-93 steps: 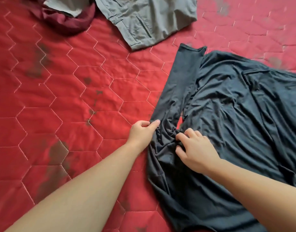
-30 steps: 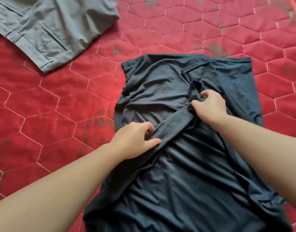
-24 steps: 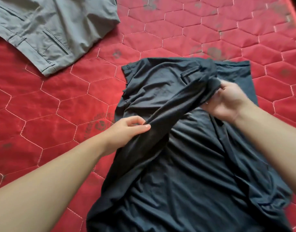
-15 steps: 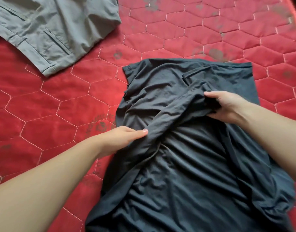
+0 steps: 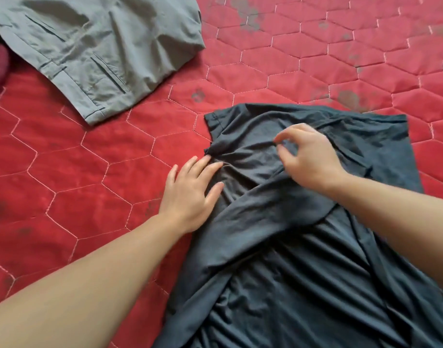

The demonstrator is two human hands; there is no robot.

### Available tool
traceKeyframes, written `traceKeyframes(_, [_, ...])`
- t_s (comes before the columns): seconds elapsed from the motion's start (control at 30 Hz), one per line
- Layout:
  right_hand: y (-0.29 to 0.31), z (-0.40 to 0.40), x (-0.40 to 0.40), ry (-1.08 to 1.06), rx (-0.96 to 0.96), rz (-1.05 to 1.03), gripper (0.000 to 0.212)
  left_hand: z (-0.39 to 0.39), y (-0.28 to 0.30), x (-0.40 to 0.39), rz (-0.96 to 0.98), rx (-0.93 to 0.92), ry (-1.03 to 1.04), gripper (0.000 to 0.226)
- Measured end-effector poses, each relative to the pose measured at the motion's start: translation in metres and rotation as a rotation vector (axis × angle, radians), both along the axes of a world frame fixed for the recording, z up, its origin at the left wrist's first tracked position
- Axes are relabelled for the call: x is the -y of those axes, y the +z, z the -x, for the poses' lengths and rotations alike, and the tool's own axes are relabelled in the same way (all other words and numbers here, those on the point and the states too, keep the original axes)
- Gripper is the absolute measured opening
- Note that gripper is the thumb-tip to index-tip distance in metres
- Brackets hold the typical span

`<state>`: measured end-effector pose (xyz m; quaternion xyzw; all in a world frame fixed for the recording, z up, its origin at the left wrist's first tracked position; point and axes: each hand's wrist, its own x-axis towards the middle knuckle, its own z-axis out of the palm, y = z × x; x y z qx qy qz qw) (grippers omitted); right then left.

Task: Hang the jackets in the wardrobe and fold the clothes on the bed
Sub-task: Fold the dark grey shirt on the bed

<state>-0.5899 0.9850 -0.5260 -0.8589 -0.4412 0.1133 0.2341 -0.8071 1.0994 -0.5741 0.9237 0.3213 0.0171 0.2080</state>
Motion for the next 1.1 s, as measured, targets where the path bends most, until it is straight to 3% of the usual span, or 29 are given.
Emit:
traceKeyframes(0.1, [-0.008, 0.023, -0.05, 0.107, -0.01, -0.002, 0.016, 0.025, -0.016, -0.02, -0.062, -0.053, 0.029, 0.054])
traceKeyframes(0.2, [-0.016, 0.025, -0.103, 0.038, -0.026, 0.03, 0.019, 0.032, -0.02, -0.026, -0.108, -0.071, -0.016, 0.062])
traceKeyframes(0.33, [-0.027, 0.018, -0.153, -0.007, 0.153, 0.369, 0.052, 0.031, -0.022, -0.026, -0.112, -0.069, -0.01, 0.062])
traceKeyframes(0.43, [-0.028, 0.014, -0.174, 0.125, 0.305, 0.4, 0.033, 0.032, -0.023, -0.027, -0.099, -0.069, -0.012, 0.063])
traceKeyframes(0.53, [-0.021, 0.0, -0.2, -0.068, 0.012, 0.236, 0.024, 0.031, -0.022, -0.027, -0.09, -0.061, -0.025, 0.064])
traceKeyframes(0.7, [-0.02, -0.014, -0.227, -0.34, -0.519, 0.001, 0.034, 0.031, -0.023, -0.027, -0.096, -0.019, -0.015, 0.06])
traceKeyframes(0.8, [-0.021, -0.009, -0.22, -0.356, -0.719, -0.068, 0.019, 0.032, -0.021, -0.028, -0.091, -0.005, -0.017, 0.058])
traceKeyframes(0.87, [-0.024, 0.004, -0.201, -0.203, -0.492, -0.135, 0.02, 0.031, -0.022, -0.027, -0.097, 0.006, -0.018, 0.057])
traceKeyframes(0.97, [-0.034, 0.045, -0.137, 0.146, -0.021, -0.167, 0.042, 0.031, -0.02, -0.026, -0.107, 0.002, -0.019, 0.058])
traceKeyframes(1.03, [-0.047, 0.051, -0.1, 0.198, 0.148, 0.065, 0.059, 0.03, -0.021, -0.027, -0.111, 0.008, -0.013, 0.06])
traceKeyframes(1.1, [-0.06, 0.037, -0.081, 0.069, 0.178, 0.311, 0.07, 0.032, -0.021, -0.027, -0.105, 0.022, -0.007, 0.062])
